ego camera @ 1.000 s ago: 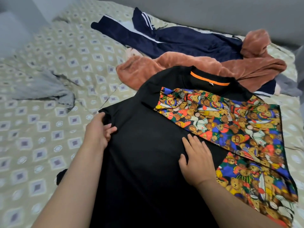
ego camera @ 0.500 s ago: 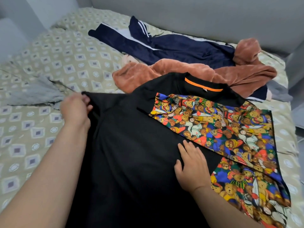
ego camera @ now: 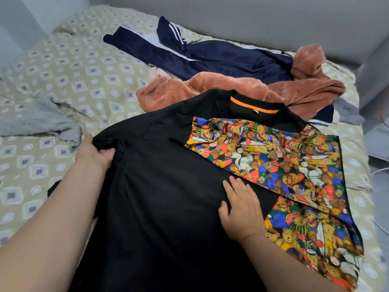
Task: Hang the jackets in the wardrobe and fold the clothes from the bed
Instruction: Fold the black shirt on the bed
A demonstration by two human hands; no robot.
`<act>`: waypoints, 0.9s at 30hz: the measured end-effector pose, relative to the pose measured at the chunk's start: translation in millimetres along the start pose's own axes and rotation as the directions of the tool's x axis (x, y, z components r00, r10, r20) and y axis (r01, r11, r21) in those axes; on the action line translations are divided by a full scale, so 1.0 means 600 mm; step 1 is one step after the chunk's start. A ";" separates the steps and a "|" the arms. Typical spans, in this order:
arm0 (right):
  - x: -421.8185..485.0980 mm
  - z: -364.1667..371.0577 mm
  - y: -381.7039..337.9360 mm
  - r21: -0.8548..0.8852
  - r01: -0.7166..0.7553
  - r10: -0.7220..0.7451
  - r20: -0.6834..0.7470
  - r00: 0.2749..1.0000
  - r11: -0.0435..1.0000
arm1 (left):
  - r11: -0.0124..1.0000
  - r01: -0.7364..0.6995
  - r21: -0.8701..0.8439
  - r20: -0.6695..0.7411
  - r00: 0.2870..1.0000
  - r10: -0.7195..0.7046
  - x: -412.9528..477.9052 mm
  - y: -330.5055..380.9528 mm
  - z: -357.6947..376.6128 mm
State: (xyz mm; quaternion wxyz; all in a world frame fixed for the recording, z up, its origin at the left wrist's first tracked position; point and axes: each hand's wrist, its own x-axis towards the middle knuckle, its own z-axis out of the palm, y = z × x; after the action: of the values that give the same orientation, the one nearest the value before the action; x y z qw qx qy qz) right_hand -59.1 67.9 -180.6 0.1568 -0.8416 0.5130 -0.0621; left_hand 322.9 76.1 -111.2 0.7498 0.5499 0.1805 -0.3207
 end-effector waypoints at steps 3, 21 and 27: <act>0.000 -0.003 -0.002 0.005 0.001 -0.001 0.007 1.000 1.000 | 0.994 0.106 0.040 0.021 0.994 -0.107 0.001 0.025 0.020; -0.003 -0.004 0.002 0.047 0.020 -0.019 -0.013 1.000 0.999 | -0.449 -0.801 0.397 0.908 0.413 0.065 -0.105 -0.228 0.052; -0.004 -0.003 0.004 0.067 0.020 -0.018 -0.025 1.000 0.998 | -0.418 -0.805 0.420 0.904 0.410 0.118 -0.123 -0.236 0.063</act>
State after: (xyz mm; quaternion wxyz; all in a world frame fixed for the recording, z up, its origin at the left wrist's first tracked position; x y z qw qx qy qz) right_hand -62.9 68.2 -179.4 0.1785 -0.8399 0.5044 -0.0910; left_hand 169.9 34.7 -153.0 0.1790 0.7879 -0.5869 -0.0531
